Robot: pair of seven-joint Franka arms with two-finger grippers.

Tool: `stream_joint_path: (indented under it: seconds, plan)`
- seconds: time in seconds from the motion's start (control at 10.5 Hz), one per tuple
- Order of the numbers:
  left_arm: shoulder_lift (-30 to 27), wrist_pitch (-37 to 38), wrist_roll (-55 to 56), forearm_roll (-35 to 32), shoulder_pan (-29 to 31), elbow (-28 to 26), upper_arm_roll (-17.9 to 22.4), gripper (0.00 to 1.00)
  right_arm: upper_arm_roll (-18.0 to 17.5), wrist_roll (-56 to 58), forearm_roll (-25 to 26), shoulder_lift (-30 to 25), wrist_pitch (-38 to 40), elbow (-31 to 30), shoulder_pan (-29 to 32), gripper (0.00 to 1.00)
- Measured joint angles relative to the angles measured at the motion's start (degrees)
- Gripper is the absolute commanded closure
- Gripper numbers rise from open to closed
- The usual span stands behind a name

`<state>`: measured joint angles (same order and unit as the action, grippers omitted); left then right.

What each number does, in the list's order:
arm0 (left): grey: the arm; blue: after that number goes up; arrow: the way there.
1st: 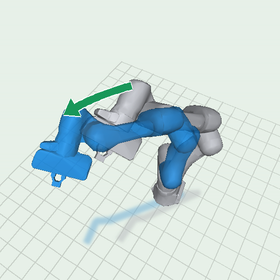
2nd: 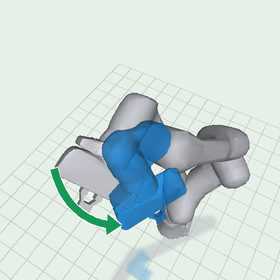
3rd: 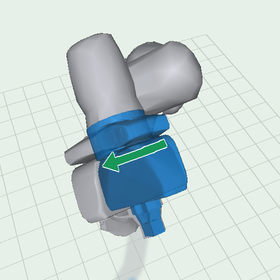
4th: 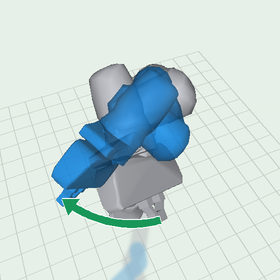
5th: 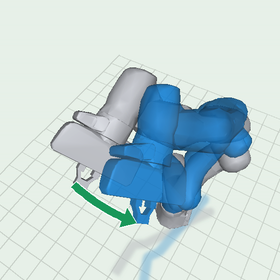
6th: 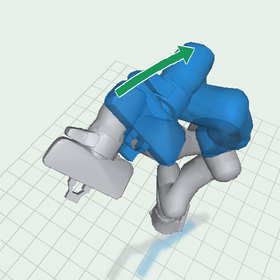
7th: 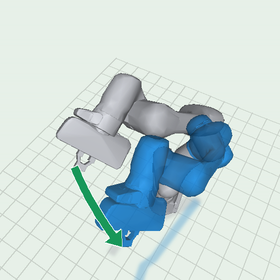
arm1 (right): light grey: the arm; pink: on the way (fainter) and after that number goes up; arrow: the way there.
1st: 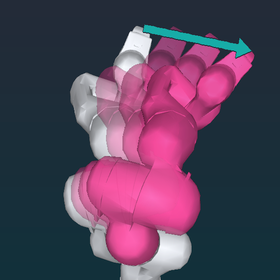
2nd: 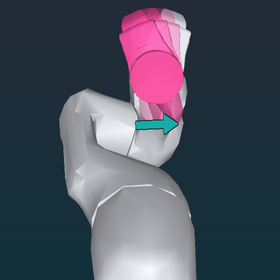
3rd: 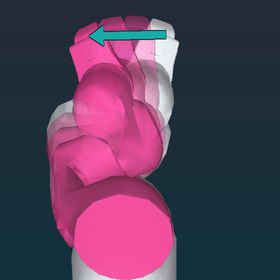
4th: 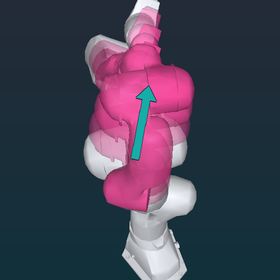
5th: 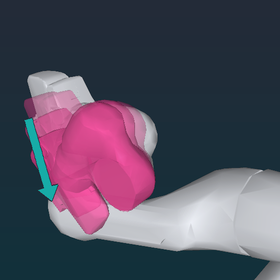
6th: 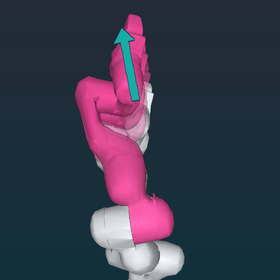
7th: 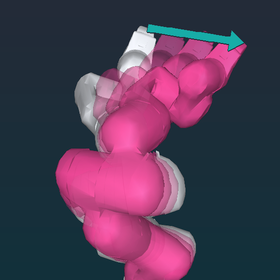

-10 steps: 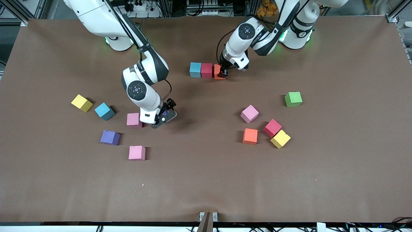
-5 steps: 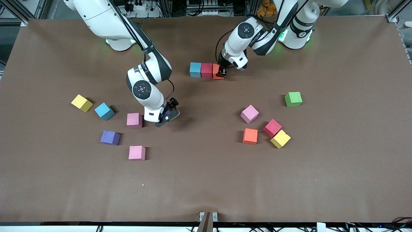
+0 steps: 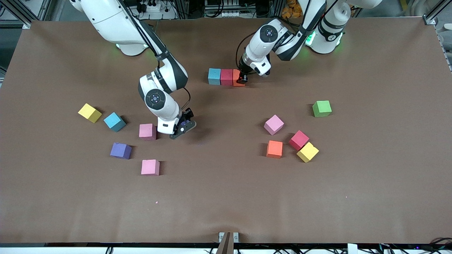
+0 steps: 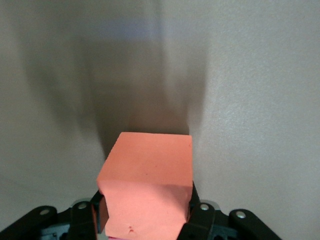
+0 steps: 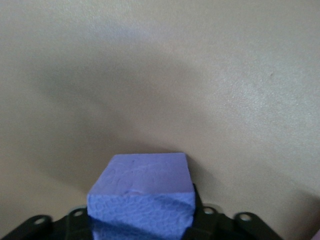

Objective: Form number 2 with 11 blocks

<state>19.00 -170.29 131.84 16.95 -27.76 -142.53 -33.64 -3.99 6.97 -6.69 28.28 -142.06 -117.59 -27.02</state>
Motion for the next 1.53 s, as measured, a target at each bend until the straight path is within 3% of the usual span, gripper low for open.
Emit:
stream_joint_path:
  seconds: [0.1,0.19,0.29,0.96,1.34,1.53]
  plan:
    - [0.3,0.0,0.0,0.0,0.0,0.1,0.0,0.75,-0.1,-1.5,0.0,-0.1,0.3,0.3,-0.1,0.65]
    - [0.6,-0.1,0.0,0.0,-0.1,0.2,0.0,0.2,-0.2,-3.7,0.0,-0.2,0.8,0.7,-0.7,0.65]
    - [0.8,-0.1,-0.1,0.0,-0.1,0.4,0.0,0.0,-0.3,-6.3,0.0,-0.3,1.0,1.2,-1.8,0.65]
    - [-0.4,-0.1,-2.7,0.0,0.0,2.2,0.0,0.0,-0.5,-24.6,0.0,-0.4,1.1,4.1,-8.8,0.63]
    - [-6.2,9.0,-8.0,0.0,3.1,4.5,0.7,0.0,-0.6,-33.4,0.0,-0.3,1.2,4.9,-11.2,0.63]
    - [-7.1,15.9,-15.8,0.0,5.3,9.1,4.5,0.0,-0.6,-38.6,0.0,0.2,1.4,6.0,-13.1,0.64]
